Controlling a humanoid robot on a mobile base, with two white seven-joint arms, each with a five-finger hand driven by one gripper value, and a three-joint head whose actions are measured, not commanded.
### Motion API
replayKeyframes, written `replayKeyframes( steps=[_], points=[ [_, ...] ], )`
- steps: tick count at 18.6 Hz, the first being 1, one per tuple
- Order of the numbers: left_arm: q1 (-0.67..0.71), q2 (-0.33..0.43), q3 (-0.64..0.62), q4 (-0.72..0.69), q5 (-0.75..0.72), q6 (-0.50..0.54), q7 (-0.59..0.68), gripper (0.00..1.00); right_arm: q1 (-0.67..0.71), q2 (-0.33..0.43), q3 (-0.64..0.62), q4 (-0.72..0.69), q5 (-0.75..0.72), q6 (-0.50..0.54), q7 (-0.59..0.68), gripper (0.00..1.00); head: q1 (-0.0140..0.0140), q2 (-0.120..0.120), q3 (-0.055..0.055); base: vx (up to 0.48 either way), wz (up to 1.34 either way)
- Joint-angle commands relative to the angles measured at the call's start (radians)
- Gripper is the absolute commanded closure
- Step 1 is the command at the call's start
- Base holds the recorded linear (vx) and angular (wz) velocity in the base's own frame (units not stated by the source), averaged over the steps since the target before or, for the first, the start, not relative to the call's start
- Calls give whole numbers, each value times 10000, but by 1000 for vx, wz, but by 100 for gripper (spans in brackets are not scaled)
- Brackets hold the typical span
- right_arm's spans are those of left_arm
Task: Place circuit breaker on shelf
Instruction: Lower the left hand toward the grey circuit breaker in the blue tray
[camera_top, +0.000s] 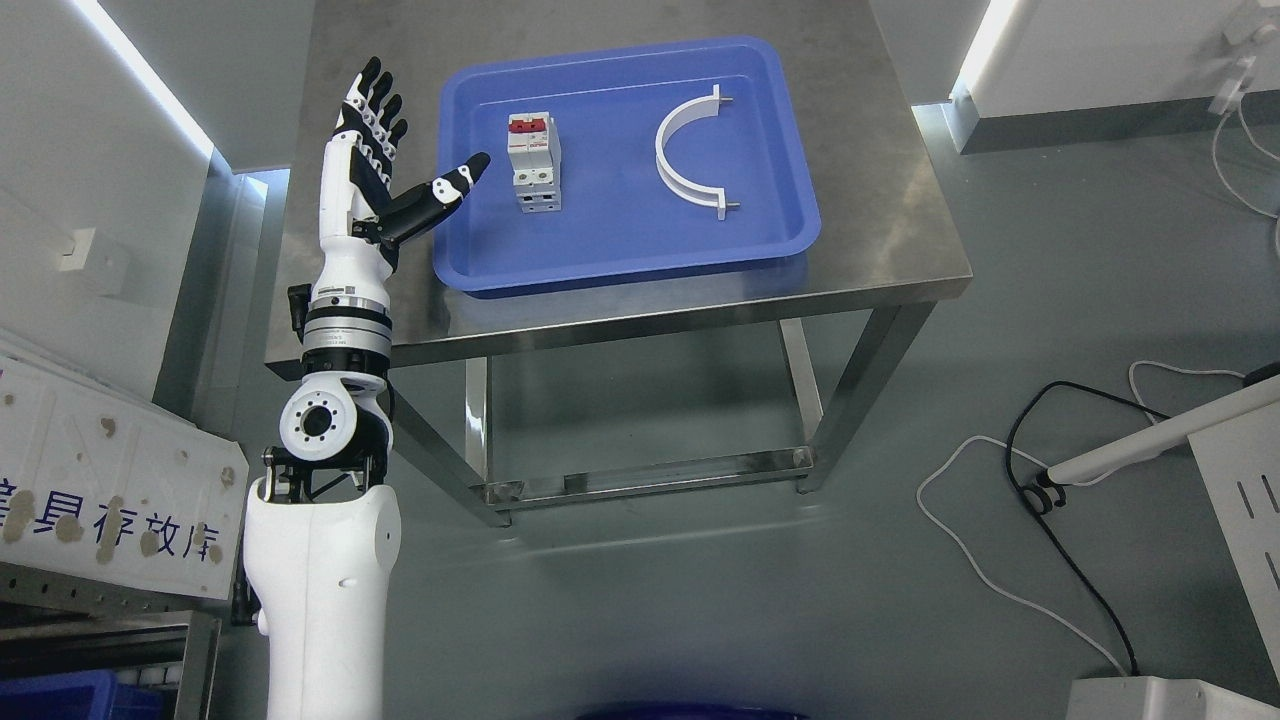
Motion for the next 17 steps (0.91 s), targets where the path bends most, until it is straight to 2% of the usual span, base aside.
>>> replayKeyframes(
  steps=[1, 5, 8, 12, 17],
  points=[
    [-31, 175, 238, 1, -80, 4, 11, 1, 153, -175, 0, 0, 5, -433, 0, 0, 0, 0, 0, 0, 0],
    [-261, 175, 116, 1, -186, 4, 11, 1, 153, -175, 0, 0, -10, -433, 0, 0, 0, 0, 0, 0, 0],
    [-659, 175, -99, 16, -1059, 20, -35, 1, 153, -175, 0, 0, 5, -433, 0, 0, 0, 0, 0, 0, 0],
    [-615, 175, -910, -121, -2316, 357, 11, 1, 153, -175, 0, 0, 5, -433, 0, 0, 0, 0, 0, 0, 0],
    [-277, 175, -2245, -367, -2457, 419, 347, 1, 153, -175, 0, 0, 5, -433, 0, 0, 0, 0, 0, 0, 0]
  ],
)
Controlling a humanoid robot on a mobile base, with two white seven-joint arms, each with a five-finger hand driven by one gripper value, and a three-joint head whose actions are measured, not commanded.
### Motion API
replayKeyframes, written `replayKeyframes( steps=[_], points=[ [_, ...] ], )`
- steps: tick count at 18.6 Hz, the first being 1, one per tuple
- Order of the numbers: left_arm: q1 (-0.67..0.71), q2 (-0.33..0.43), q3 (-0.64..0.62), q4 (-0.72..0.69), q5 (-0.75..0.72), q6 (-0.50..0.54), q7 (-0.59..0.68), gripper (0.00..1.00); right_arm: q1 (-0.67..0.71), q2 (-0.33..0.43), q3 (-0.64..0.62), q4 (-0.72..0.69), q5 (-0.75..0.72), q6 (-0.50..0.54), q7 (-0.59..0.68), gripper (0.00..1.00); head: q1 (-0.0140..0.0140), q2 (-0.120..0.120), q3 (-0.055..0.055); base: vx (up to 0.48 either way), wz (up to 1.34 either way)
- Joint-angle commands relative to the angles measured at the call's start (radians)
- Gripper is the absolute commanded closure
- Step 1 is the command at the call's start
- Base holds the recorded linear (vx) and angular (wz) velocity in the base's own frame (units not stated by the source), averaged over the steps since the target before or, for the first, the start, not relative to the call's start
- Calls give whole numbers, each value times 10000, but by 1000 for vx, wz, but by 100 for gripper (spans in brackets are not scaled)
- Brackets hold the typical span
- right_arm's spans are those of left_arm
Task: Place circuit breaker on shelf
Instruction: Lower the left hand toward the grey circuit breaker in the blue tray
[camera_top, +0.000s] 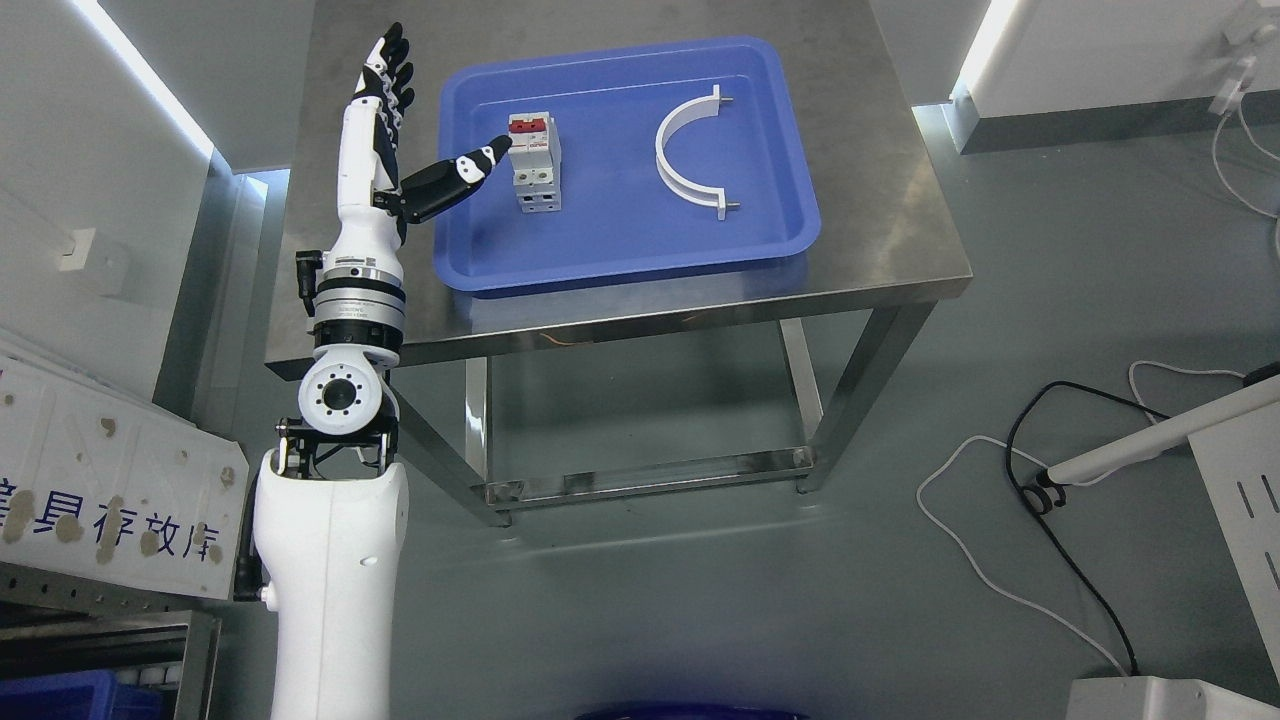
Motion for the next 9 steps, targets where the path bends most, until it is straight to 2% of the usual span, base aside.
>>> replayKeyframes(
  steps=[1, 3, 9],
  points=[
    [184, 175, -1823, -239, -504, 40, 407, 1, 154, -175, 0, 0, -10, -433, 0, 0, 0, 0, 0, 0, 0],
    [199, 175, -2315, -147, -809, 116, 470, 1, 154, -175, 0, 0, -10, -433, 0, 0, 0, 0, 0, 0, 0],
    [184, 175, -2302, 236, -1607, 515, 470, 1, 154, -175, 0, 0, -10, -433, 0, 0, 0, 0, 0, 0, 0]
  ],
)
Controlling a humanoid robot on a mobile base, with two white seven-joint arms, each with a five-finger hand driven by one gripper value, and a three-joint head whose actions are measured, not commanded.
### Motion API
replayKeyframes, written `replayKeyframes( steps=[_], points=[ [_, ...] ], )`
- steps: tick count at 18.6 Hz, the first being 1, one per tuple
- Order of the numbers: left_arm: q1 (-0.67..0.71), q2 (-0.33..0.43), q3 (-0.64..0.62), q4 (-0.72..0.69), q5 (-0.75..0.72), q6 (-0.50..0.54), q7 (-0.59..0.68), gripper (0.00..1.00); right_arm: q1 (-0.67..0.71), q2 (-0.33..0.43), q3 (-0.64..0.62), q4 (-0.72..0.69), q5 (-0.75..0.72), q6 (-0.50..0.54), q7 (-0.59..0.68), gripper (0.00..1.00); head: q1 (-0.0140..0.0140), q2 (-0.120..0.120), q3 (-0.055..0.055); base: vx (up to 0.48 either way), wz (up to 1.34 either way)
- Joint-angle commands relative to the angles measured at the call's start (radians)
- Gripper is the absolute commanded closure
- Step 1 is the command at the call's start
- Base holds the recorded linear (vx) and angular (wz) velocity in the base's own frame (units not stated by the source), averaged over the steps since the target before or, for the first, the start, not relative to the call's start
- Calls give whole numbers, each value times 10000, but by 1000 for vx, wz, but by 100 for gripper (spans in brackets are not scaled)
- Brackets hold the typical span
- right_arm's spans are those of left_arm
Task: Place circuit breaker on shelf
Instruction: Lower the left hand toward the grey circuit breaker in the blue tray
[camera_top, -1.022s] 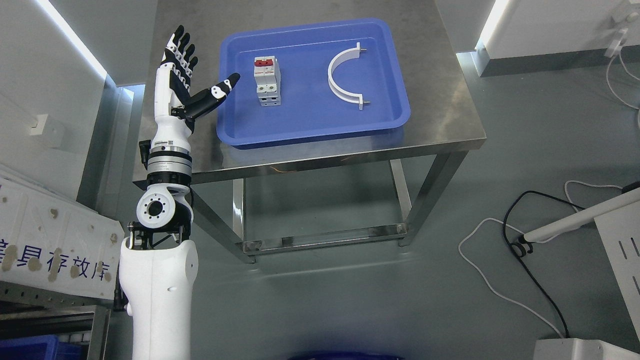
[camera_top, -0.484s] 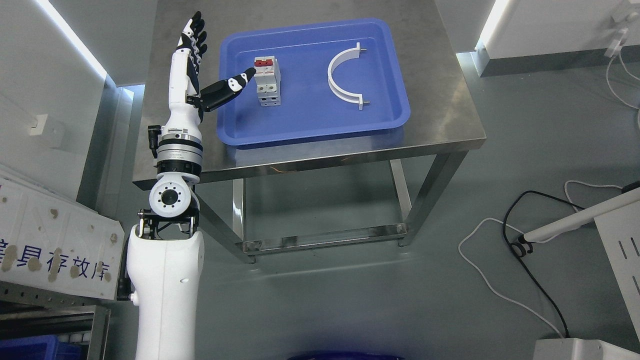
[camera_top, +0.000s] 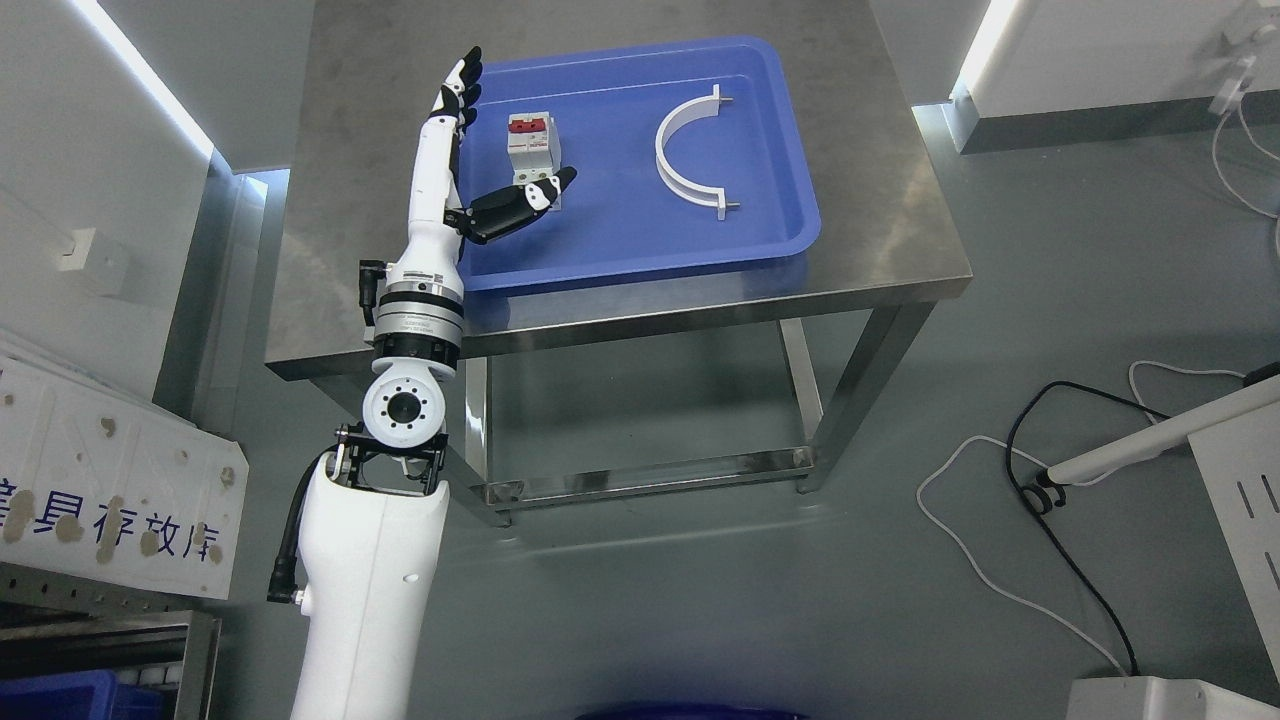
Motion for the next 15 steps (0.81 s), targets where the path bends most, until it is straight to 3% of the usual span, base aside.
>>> replayKeyframes(
  steps=[1, 5, 15],
  points=[
    [32, 175, -955, 292, -723, 167, 39, 1, 153, -175, 0, 0, -7, -433, 0, 0, 0, 0, 0, 0, 0],
    [-151, 175, -694, 446, -709, 213, 713, 2, 153, -175, 0, 0, 8, -433, 0, 0, 0, 0, 0, 0, 0],
    [-795, 175, -1139, 1288, -831, 719, 745, 2, 153, -175, 0, 0, 8, -433, 0, 0, 0, 0, 0, 0, 0]
  ],
)
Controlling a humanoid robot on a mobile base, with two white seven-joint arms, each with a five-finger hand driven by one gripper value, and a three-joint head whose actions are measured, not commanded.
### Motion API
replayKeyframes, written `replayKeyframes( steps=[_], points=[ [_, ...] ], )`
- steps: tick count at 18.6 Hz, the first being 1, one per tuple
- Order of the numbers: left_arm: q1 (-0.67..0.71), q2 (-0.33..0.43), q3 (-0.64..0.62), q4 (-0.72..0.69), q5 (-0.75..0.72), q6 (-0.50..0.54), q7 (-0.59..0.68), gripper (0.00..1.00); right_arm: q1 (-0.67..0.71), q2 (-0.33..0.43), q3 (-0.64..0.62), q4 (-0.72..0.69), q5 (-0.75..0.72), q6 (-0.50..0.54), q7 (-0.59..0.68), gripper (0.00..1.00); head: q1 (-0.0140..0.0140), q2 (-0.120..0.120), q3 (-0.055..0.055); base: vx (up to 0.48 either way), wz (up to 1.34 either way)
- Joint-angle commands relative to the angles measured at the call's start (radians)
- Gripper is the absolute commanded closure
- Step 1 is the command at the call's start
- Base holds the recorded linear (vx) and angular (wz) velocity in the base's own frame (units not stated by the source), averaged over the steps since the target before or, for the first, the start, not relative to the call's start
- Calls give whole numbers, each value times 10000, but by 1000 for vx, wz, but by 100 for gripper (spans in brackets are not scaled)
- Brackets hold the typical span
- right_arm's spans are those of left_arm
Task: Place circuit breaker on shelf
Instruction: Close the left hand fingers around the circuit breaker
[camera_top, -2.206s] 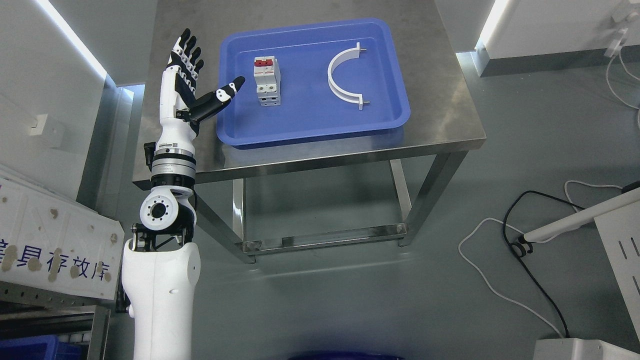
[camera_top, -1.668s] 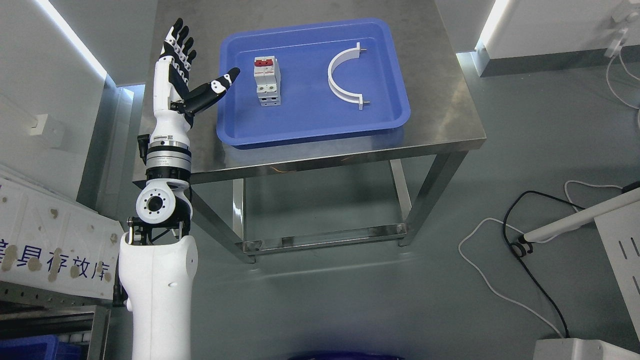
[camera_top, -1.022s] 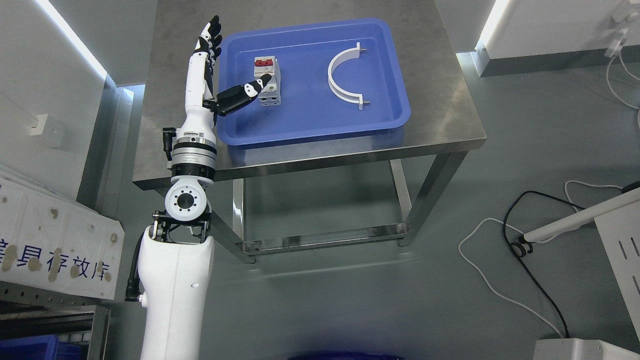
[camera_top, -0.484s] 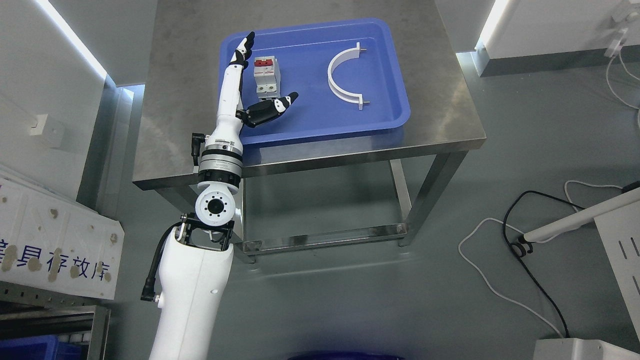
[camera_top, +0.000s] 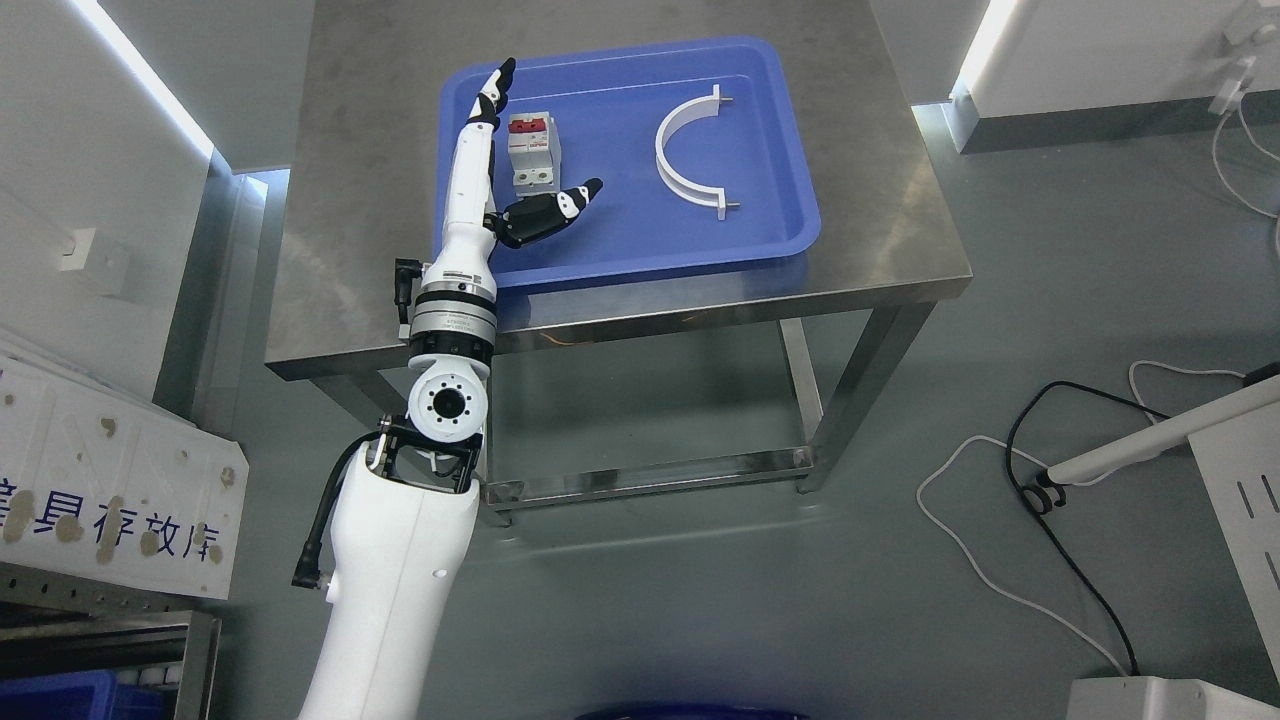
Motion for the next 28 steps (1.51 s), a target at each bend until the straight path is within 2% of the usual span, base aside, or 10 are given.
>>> replayKeyframes(
  steps=[1, 6, 9, 15, 21, 26, 28],
  points=[
    [-506, 174, -293, 847, -141, 184, 23, 2, 153, -174, 0, 0, -7, -433, 0, 0, 0, 0, 0, 0, 0],
    [-507, 174, -185, 1169, -463, 200, 23, 3, 153, -174, 0, 0, 8, -433, 0, 0, 0, 1, 0, 0, 0],
    [-507, 174, -93, 1308, -464, 184, 114, 7, 153, -174, 0, 0, -7, -433, 0, 0, 0, 0, 0, 0, 0],
    [-568, 174, 30, 1615, -464, 138, 605, 19, 153, -174, 0, 0, 8, -433, 0, 0, 0, 0, 0, 0, 0],
    [-569, 174, 46, 1615, -448, -76, 637, 38, 153, -174, 0, -15, -7, -433, 0, 0, 0, 0, 0, 0, 0],
    [-569, 174, 0, 1875, -448, -153, 728, 44, 153, -174, 0, 0, 8, -433, 0, 0, 0, 0, 0, 0, 0],
    [-569, 174, 61, 1876, -448, -427, 805, 55, 153, -174, 0, 0, -7, -433, 0, 0, 0, 1, 0, 0, 0]
  ],
)
